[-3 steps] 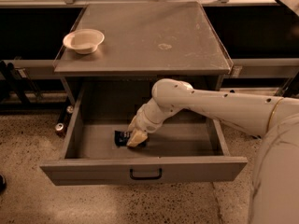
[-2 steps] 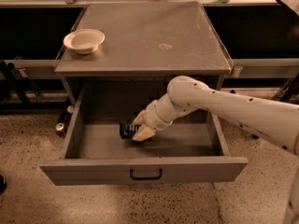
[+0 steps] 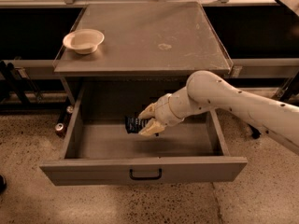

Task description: Pick rxbar blueberry from top drawer and place on counter

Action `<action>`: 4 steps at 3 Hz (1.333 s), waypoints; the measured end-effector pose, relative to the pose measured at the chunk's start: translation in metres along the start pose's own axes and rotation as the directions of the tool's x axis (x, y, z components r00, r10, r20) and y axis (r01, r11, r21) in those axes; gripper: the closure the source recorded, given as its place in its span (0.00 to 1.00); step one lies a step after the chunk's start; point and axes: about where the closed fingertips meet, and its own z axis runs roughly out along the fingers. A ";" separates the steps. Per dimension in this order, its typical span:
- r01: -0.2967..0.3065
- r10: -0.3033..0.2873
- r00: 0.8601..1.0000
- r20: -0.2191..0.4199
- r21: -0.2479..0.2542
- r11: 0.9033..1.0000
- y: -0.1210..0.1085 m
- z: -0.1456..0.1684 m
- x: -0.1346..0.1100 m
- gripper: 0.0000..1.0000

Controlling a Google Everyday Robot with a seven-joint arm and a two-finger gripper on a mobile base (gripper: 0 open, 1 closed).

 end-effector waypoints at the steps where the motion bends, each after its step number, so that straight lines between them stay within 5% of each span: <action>1: 0.000 0.000 1.000 0.000 0.000 1.000 0.000 0.000 0.000 1.00; 2: 0.059 -0.059 0.998 0.012 0.029 0.998 -0.014 -0.036 -0.026 1.00; 4: 0.197 -0.198 0.980 -0.008 0.122 0.973 -0.049 -0.123 -0.092 1.00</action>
Offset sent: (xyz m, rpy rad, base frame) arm 0.0032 -0.0148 0.1216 0.0206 -0.1587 0.0628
